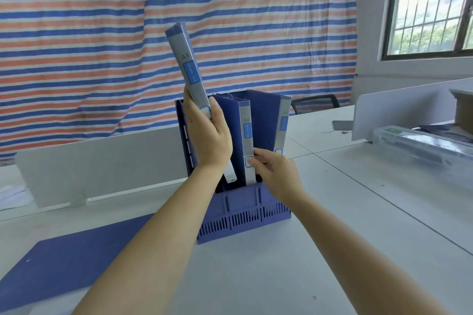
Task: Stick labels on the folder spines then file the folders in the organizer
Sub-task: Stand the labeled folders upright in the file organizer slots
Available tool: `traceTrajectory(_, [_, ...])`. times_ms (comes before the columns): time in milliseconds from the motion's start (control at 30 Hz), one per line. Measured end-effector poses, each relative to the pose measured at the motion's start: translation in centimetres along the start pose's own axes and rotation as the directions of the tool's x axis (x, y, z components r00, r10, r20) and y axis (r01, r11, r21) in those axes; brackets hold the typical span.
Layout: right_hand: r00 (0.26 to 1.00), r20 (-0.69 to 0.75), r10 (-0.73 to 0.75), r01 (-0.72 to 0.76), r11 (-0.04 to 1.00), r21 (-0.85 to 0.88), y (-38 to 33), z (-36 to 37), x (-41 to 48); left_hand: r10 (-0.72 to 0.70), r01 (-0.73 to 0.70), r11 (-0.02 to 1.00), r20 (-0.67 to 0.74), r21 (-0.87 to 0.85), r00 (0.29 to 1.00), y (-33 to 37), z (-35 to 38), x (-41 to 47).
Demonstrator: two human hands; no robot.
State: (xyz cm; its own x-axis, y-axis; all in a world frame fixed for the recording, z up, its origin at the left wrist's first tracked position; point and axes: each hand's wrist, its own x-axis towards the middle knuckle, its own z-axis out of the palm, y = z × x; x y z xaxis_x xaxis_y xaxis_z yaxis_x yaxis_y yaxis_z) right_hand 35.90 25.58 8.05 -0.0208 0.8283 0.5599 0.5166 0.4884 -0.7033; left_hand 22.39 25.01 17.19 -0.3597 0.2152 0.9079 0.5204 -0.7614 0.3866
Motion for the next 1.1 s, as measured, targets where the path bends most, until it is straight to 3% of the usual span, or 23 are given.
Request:
traceTrajectory(267, [1.000,-0.010,0.022,-0.023,1.000,-0.015,-0.5,0.1,-0.2,-0.031,0.032,0.999,-0.133,0.007,0.991,0.9,-1.2,1.4])
traceTrajectory(400, [0.998,-0.041,0.041,-0.039,0.999,0.035,-0.6,-0.5,-0.6,0.033,-0.029,0.999,-0.101,0.038,0.994,2.4,0.3,0.6])
traceTrajectory(667, [0.996,-0.055,0.070,-0.064,0.991,0.115,-0.1,-0.3,-0.6,-0.076,0.077,0.995,-0.028,0.065,0.997,-0.7,1.9,-2.6])
traceTrajectory(800, [0.996,-0.020,0.083,-0.079,0.986,0.147,0.1,-0.3,-0.7,-0.211,0.205,0.972,0.044,0.113,0.977,-3.4,0.5,-4.7])
traceTrajectory(900, [0.995,-0.006,0.095,-0.093,0.983,0.158,0.1,-0.3,-0.5,-0.268,0.235,0.955,0.191,0.180,0.944,-5.2,-0.4,-6.5])
traceTrajectory(1100, [0.994,-0.009,0.111,-0.108,0.981,0.162,0.1,0.0,-0.4,-0.266,0.146,0.949,0.459,0.280,0.848,-5.5,-1.9,-8.7])
